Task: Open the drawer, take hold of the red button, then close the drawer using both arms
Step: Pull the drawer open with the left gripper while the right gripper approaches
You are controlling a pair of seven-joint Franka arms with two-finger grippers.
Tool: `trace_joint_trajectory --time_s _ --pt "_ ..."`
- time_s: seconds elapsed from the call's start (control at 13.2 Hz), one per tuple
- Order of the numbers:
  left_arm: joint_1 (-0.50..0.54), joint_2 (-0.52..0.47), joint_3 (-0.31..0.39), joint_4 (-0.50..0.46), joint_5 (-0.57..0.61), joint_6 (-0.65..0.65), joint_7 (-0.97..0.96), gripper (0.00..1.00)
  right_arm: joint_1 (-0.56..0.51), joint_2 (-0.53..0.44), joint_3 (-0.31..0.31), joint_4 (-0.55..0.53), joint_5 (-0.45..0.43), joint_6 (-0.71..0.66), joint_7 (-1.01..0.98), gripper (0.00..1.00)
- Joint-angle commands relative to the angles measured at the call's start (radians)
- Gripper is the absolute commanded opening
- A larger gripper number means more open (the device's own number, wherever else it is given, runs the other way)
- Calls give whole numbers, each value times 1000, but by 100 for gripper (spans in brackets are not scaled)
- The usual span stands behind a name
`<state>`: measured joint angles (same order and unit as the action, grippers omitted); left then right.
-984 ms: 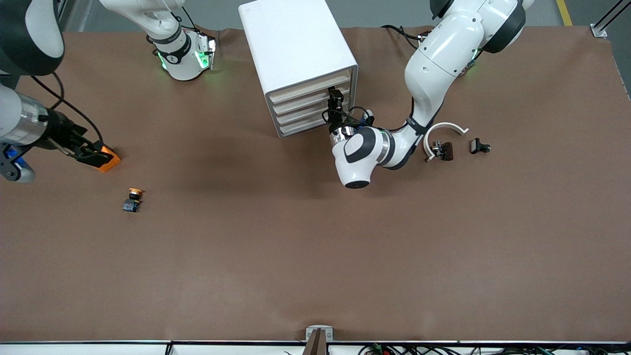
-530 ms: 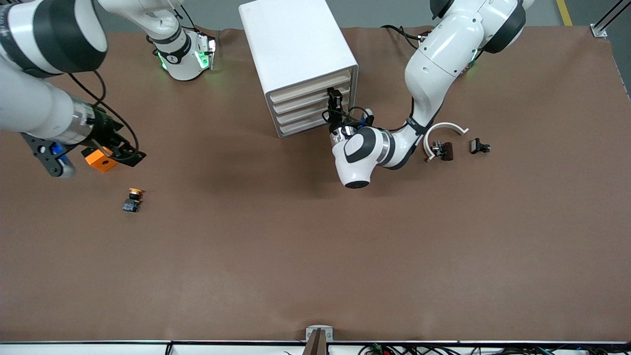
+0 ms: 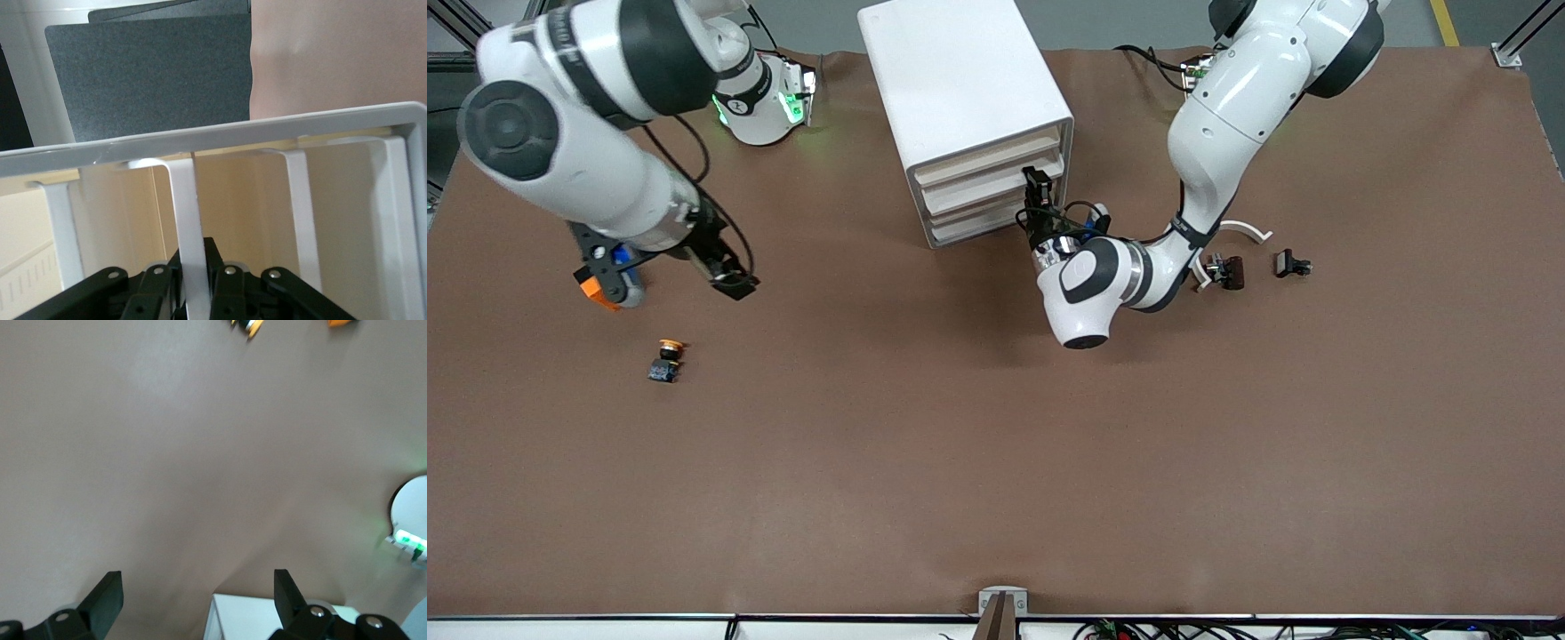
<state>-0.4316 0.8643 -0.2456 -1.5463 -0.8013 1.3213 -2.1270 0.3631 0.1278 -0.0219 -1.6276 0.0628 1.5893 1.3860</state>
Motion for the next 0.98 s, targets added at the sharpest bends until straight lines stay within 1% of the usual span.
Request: trace_joint_trajectory --time_s 0.0,0.08,0.23,0.45,0.53,0.61,0.68,0.91 --pt "45 27 8 35 -10 38 25 9 77 -22 -9 -49 9 78 105 100" --pt "63 30 8 43 -12 50 25 13 109 -17 -9 -64 9 105 119 100" --pt "94 38 9 55 -13 70 25 13 178 16 -9 -83 9 202 218 100" --pt "131 39 22 57 -47 78 25 13 267 70 -9 -80 8 294 365 100" --pt "143 41 22 57 -56 87 25 13 295 85 -9 -77 8 317 411 100" --pt "158 39 22 58 -65 96 25 18 313 99 -9 -72 5 331 448 100" --pt "174 39 22 58 -76 99 27 19 335 119 -9 -68 2 353 482 100" --pt "208 39 22 64 -101 101 25 19 404 168 -10 -54 -8 377 580 100"
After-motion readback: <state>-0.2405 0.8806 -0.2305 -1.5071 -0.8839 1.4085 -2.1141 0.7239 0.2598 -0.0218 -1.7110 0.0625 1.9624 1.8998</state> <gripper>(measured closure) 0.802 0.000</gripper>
